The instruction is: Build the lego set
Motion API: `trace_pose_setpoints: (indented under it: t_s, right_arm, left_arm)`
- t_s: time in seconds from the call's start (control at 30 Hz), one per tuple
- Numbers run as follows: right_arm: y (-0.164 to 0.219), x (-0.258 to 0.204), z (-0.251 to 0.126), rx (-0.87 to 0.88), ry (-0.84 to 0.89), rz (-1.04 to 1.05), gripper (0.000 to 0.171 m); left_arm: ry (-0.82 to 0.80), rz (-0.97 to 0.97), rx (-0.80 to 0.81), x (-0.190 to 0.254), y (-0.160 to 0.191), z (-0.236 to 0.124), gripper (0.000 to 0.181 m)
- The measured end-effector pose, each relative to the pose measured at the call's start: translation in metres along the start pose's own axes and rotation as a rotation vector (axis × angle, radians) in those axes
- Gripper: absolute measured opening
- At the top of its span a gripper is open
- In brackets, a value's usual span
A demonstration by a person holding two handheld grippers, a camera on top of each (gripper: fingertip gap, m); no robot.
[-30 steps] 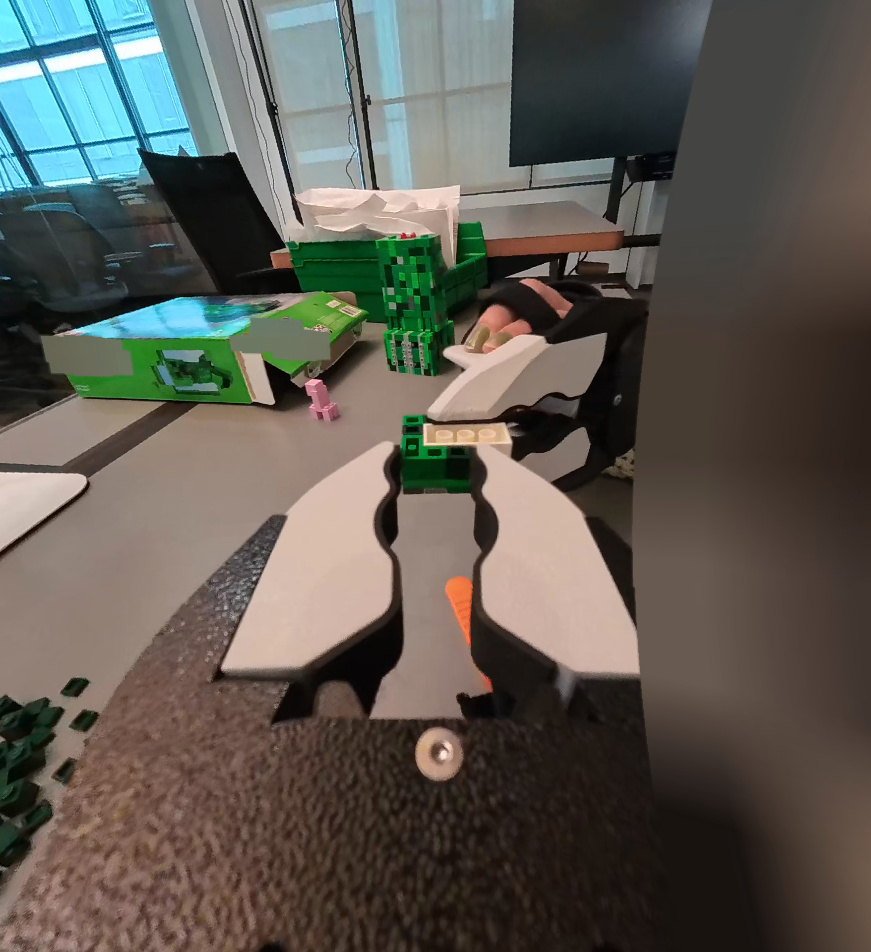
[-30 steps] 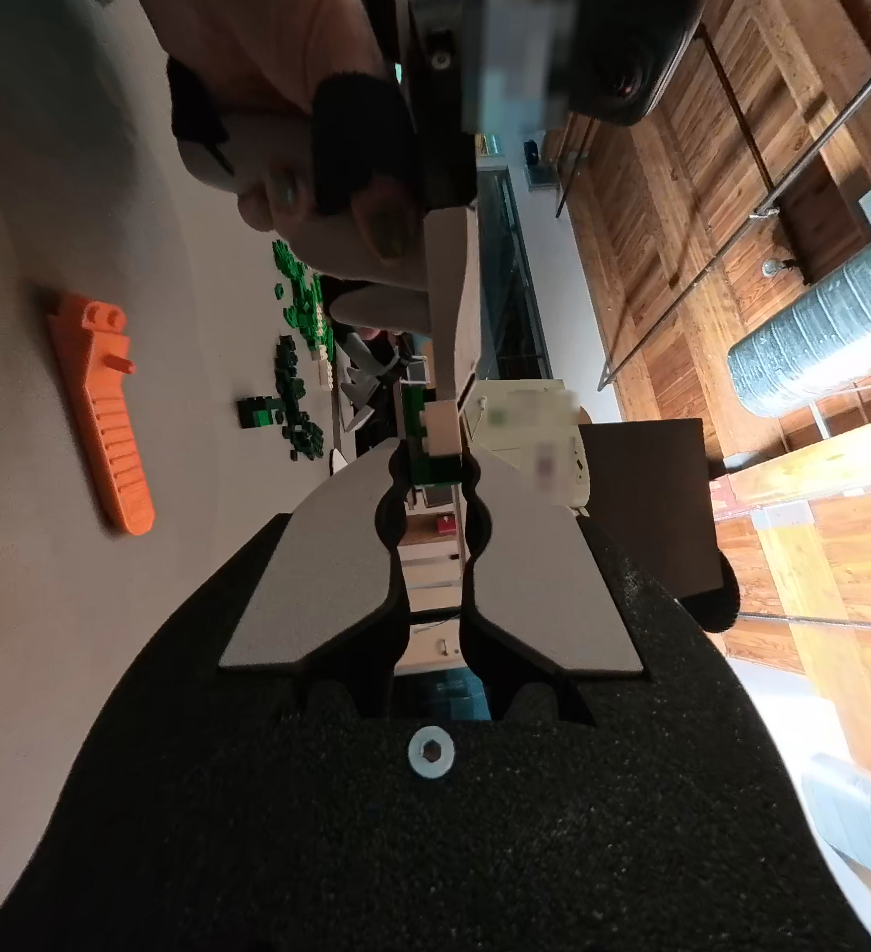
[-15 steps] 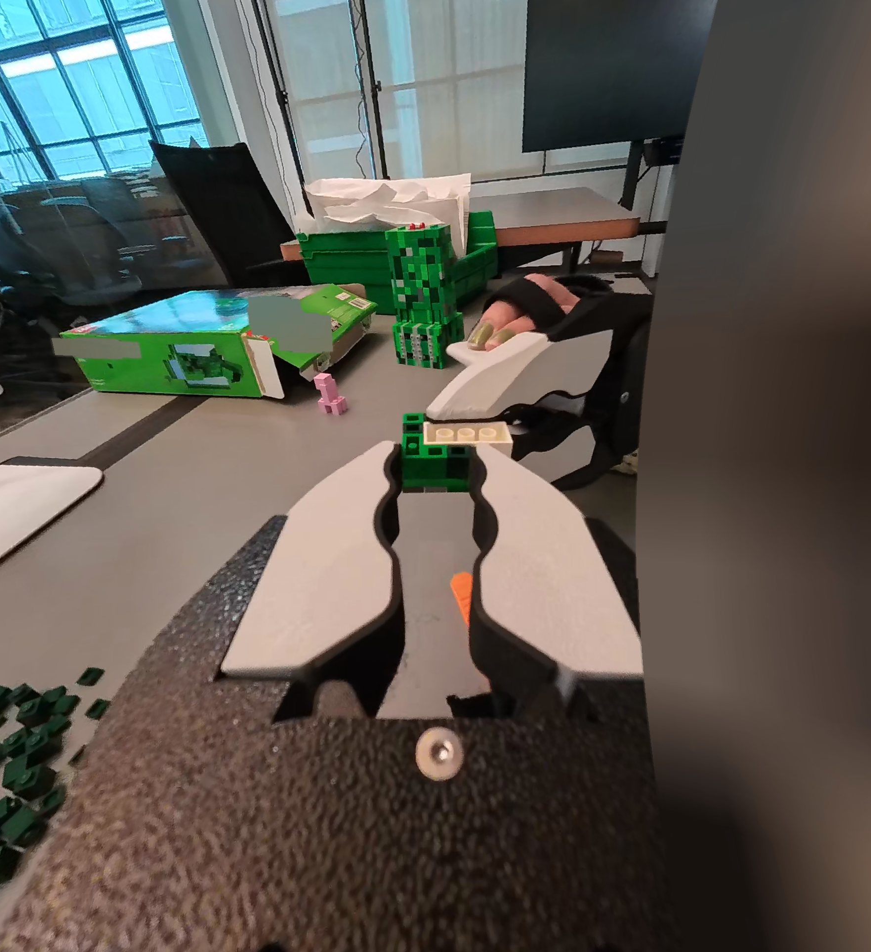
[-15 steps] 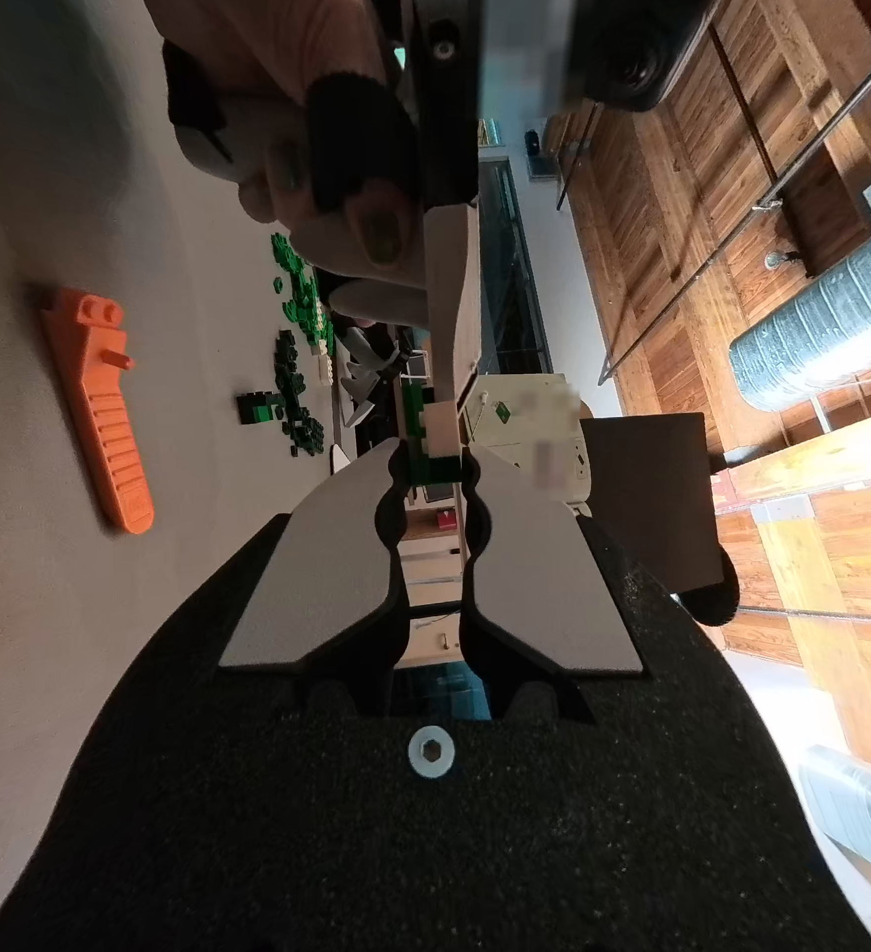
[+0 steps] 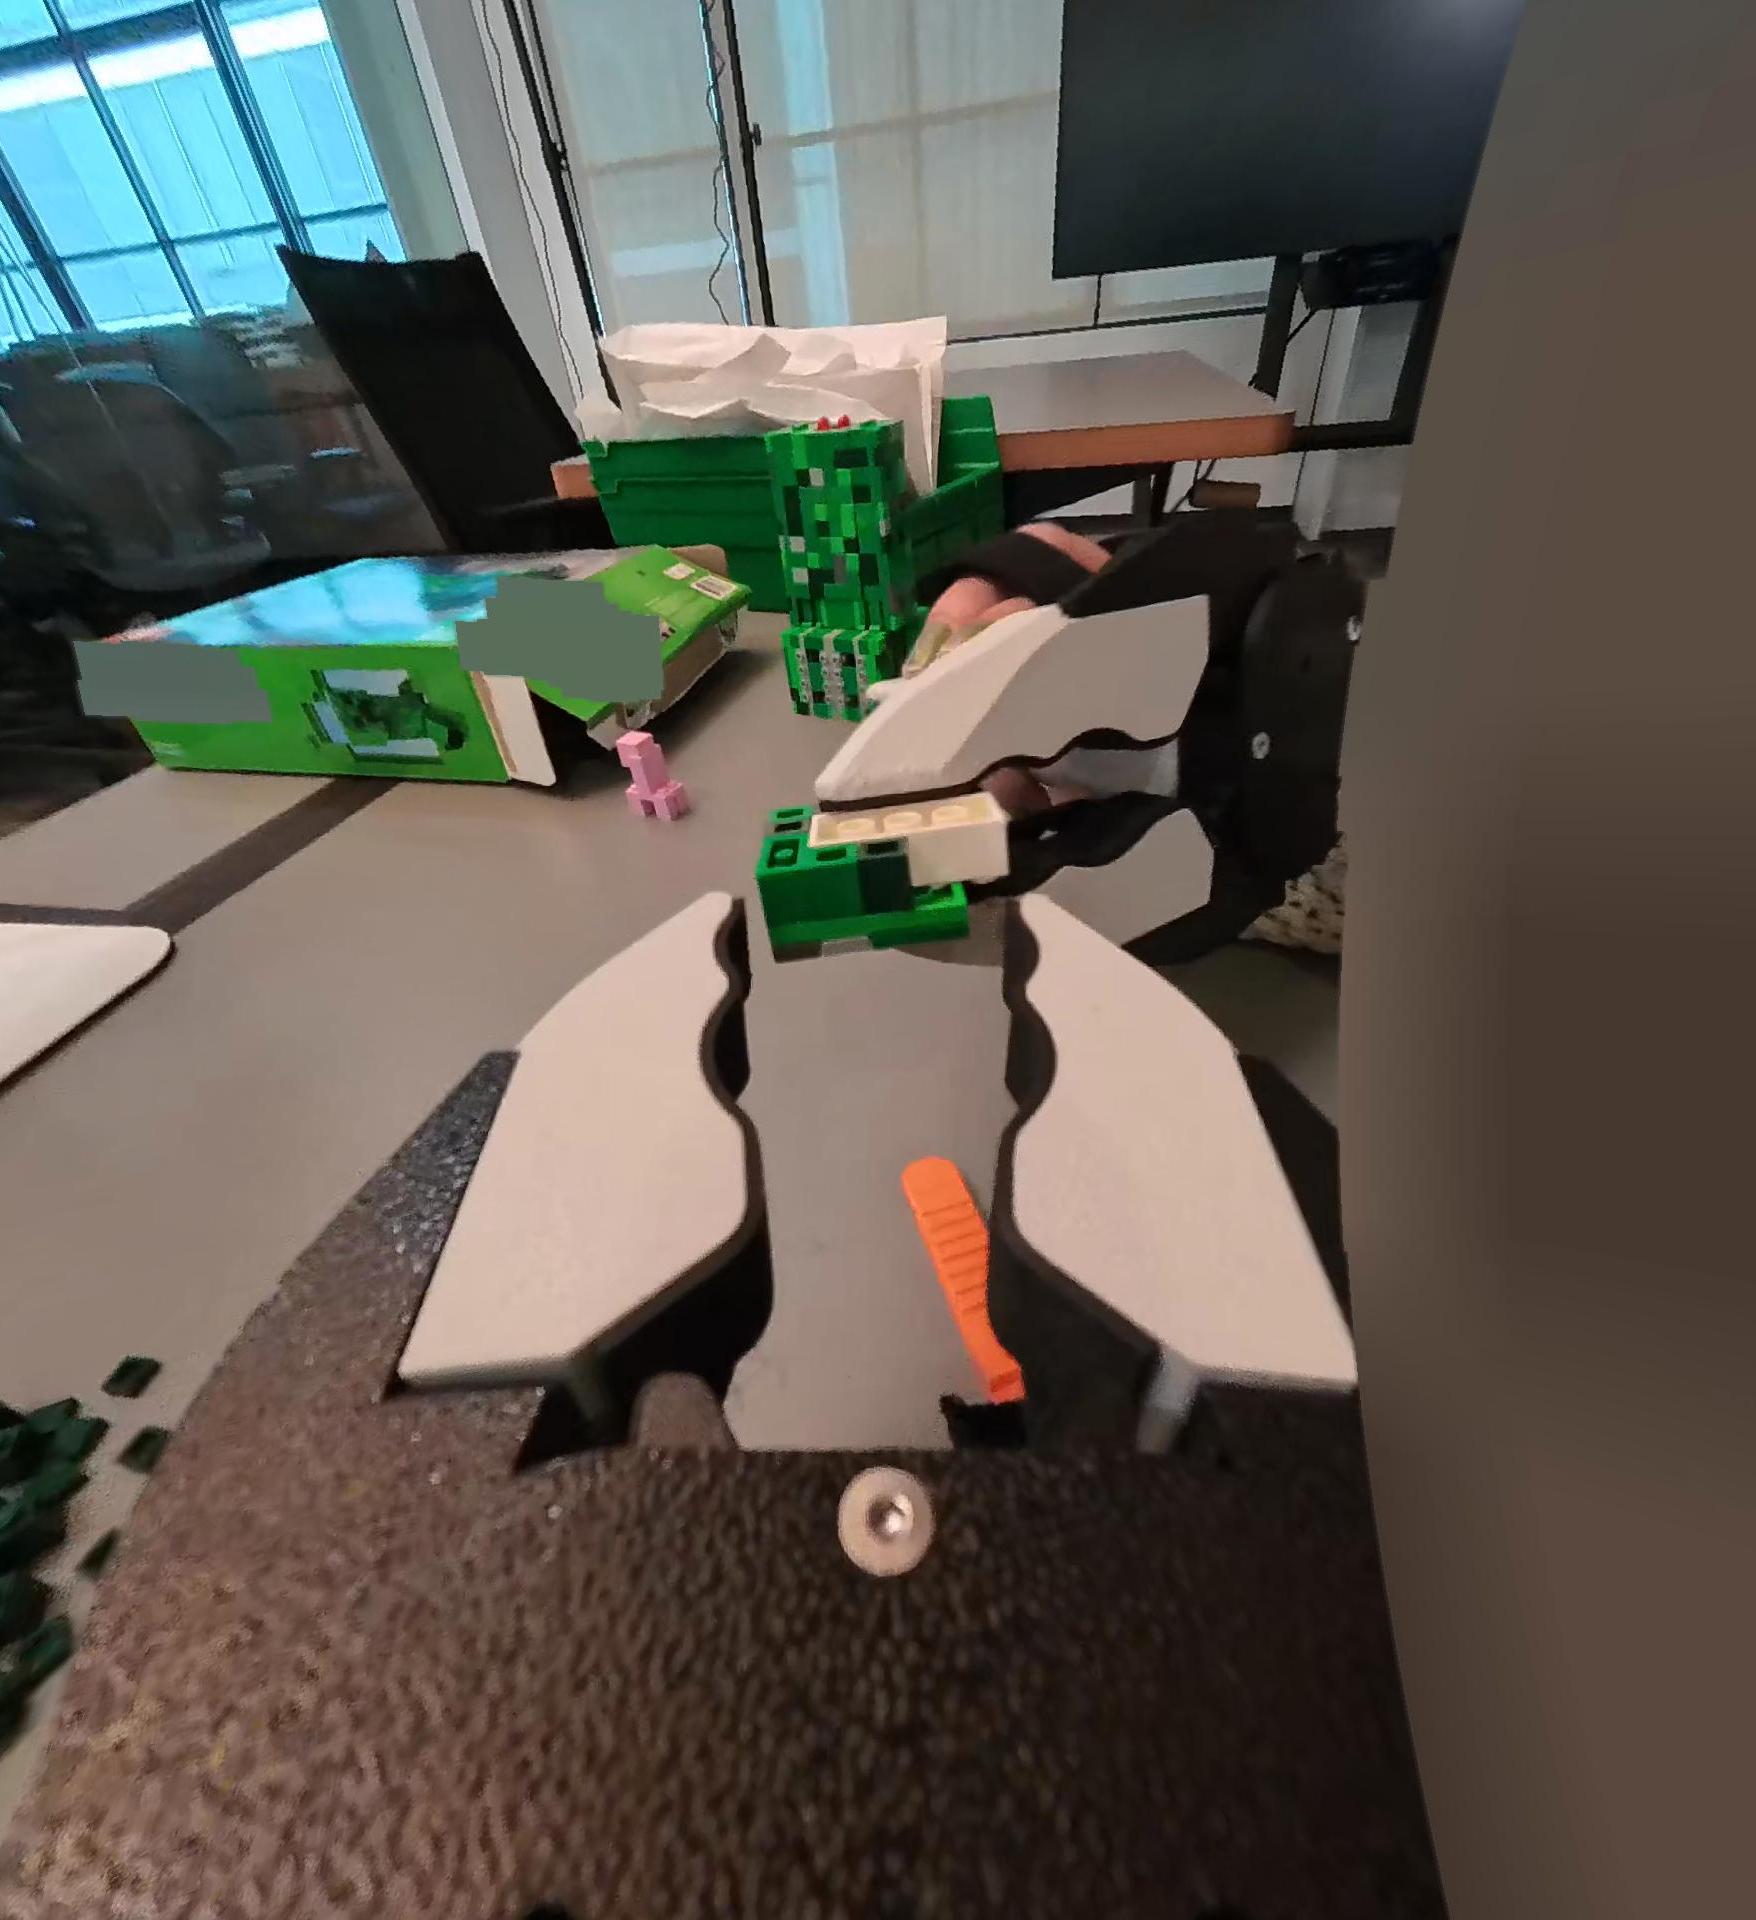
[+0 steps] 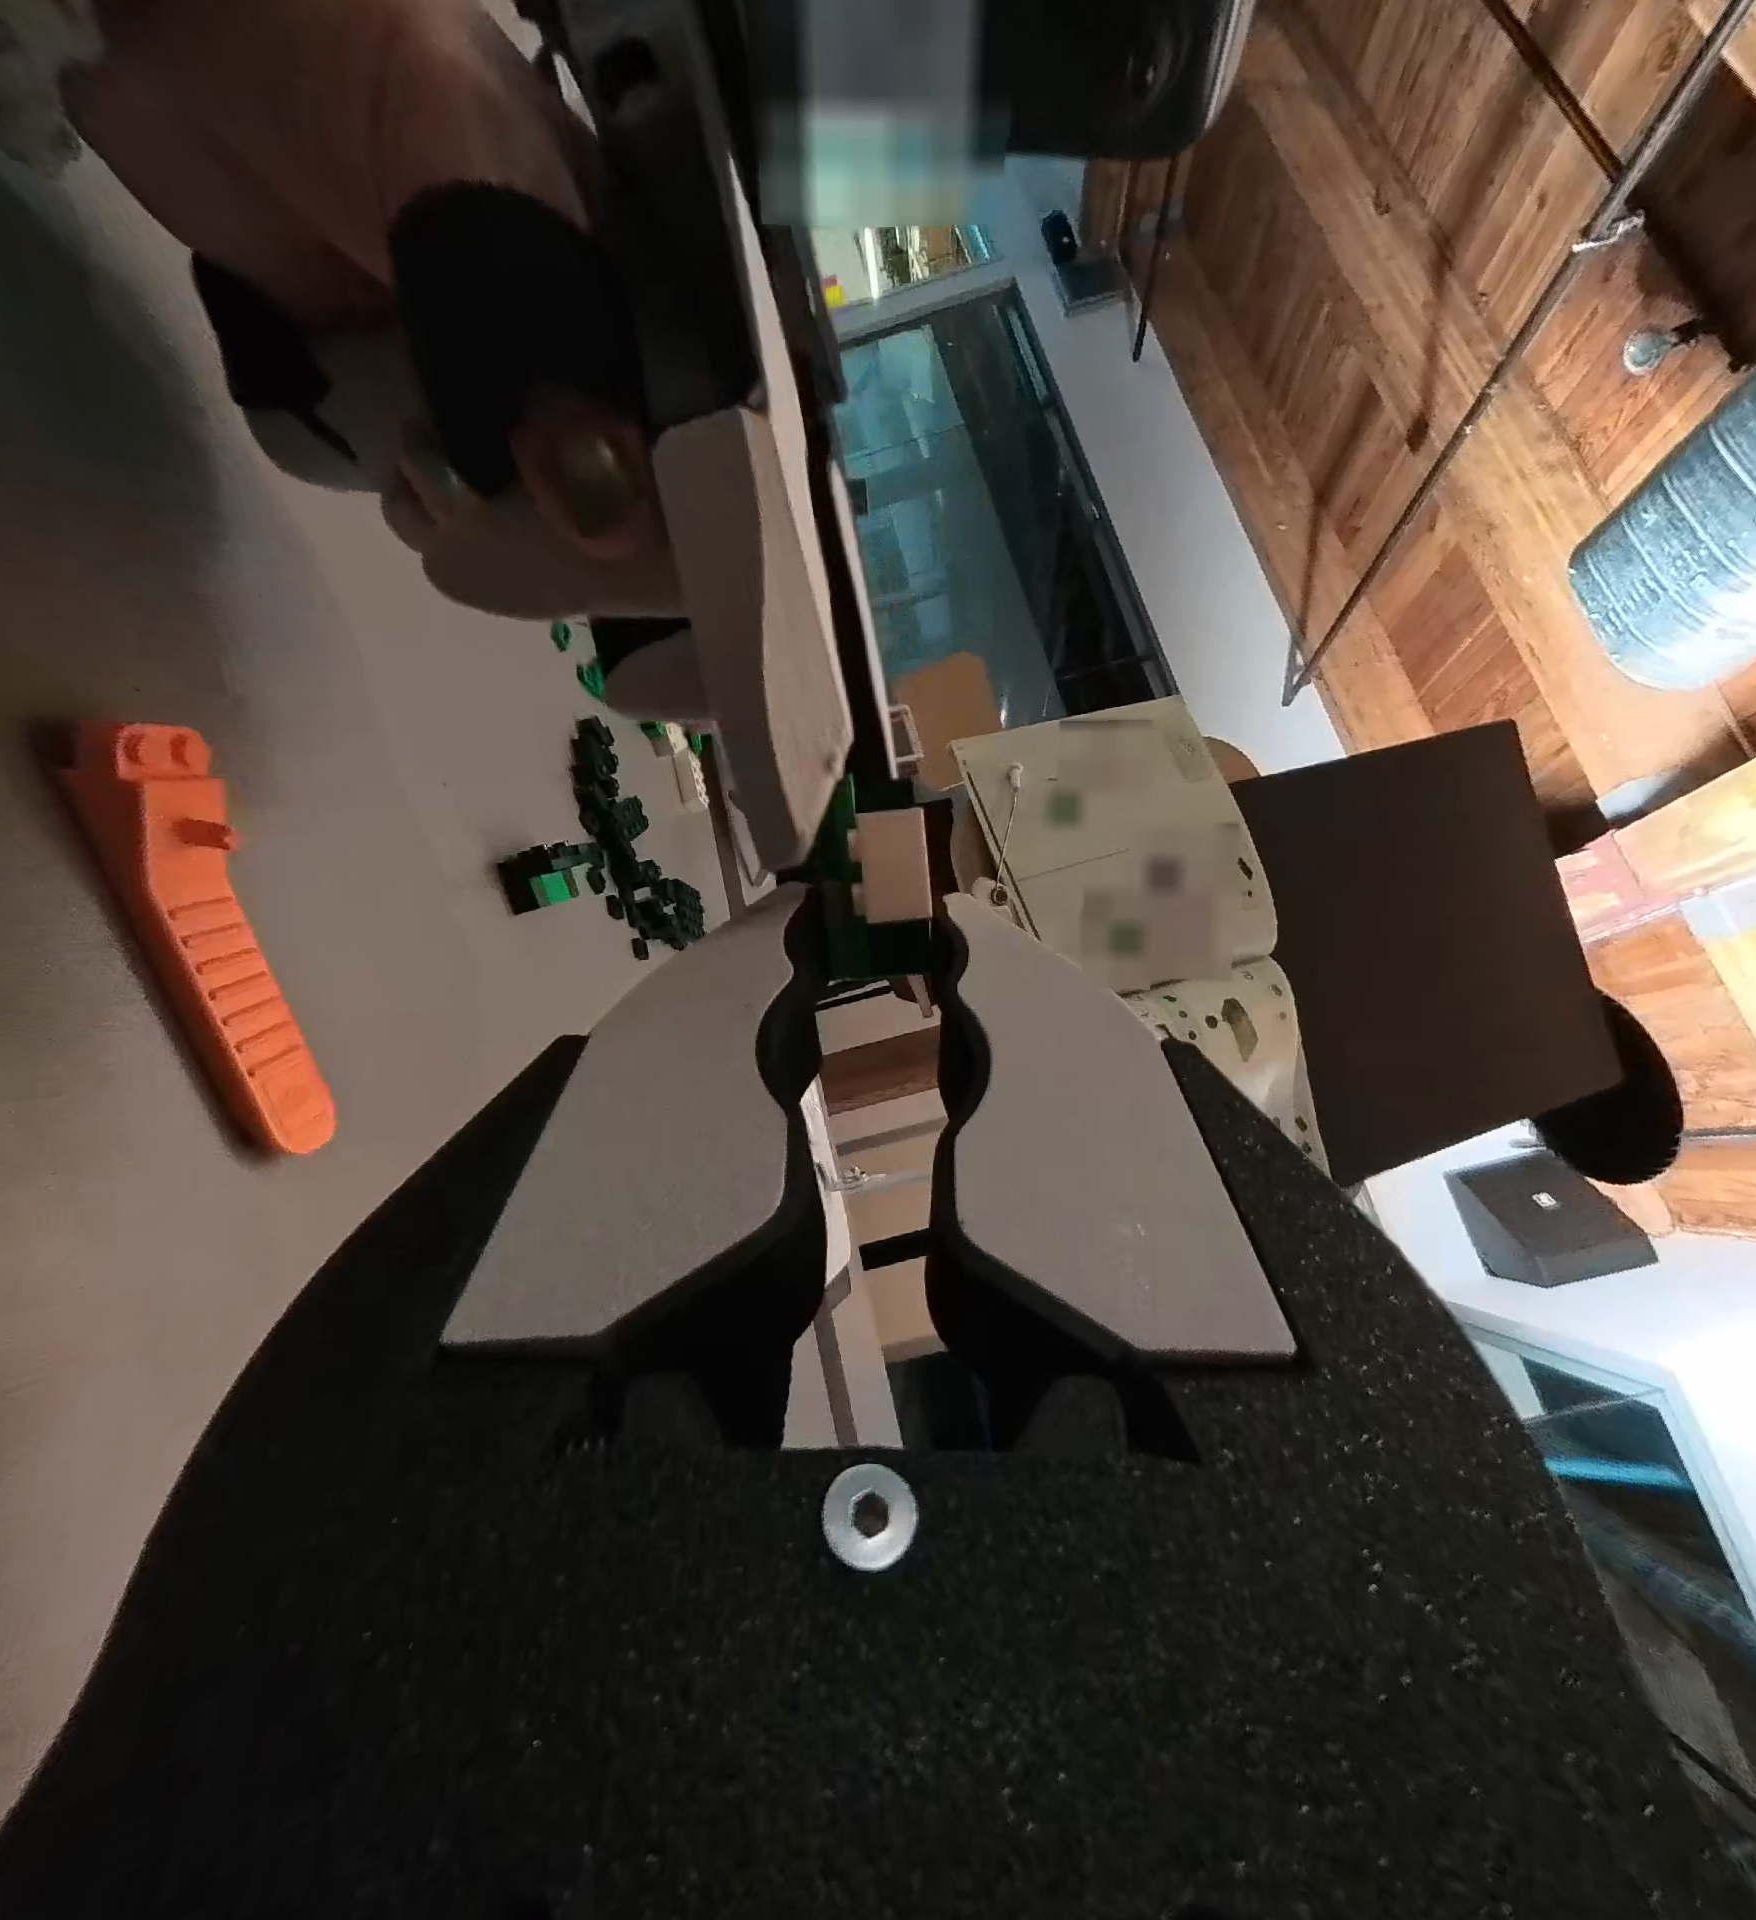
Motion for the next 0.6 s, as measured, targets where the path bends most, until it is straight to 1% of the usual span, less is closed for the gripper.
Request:
trace_pose_setpoints:
  t_s: [0.07,0.23,0.3,0.6]
  right_arm:
    - [-0.0012,-0.0015,0.0002,0.000,-0.002,-0.009,0.018]
    - [-0.0004,-0.0007,-0.0001,-0.003,0.001,0.015,0.018]
    - [-0.0003,0.0001,0.0000,-0.005,0.006,0.031,0.018]
    - [-0.0017,0.0017,0.0008,-0.015,0.019,0.076,0.018]
  left_arm:
    - [0.010,-0.023,0.018,0.0000,0.0006,0.0016,0.041]
    - [0.020,-0.052,0.044,-0.0006,0.0010,0.0026,0.040]
    - [0.007,-0.033,0.060,0.0001,-0.0001,0.0019,0.037]
    - [0.002,-0.046,0.086,0.0000,-0.0010,0.0013,0.036]
Point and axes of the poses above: each gripper's, where its closed fingertips meet, z out along the fingers, y out of its underside, x = y × z across the jaws, the point moved 8 cm from there along -z, back along the fingers, and after that the axes turned 4 degrees about -z, right-handed, at the moved point
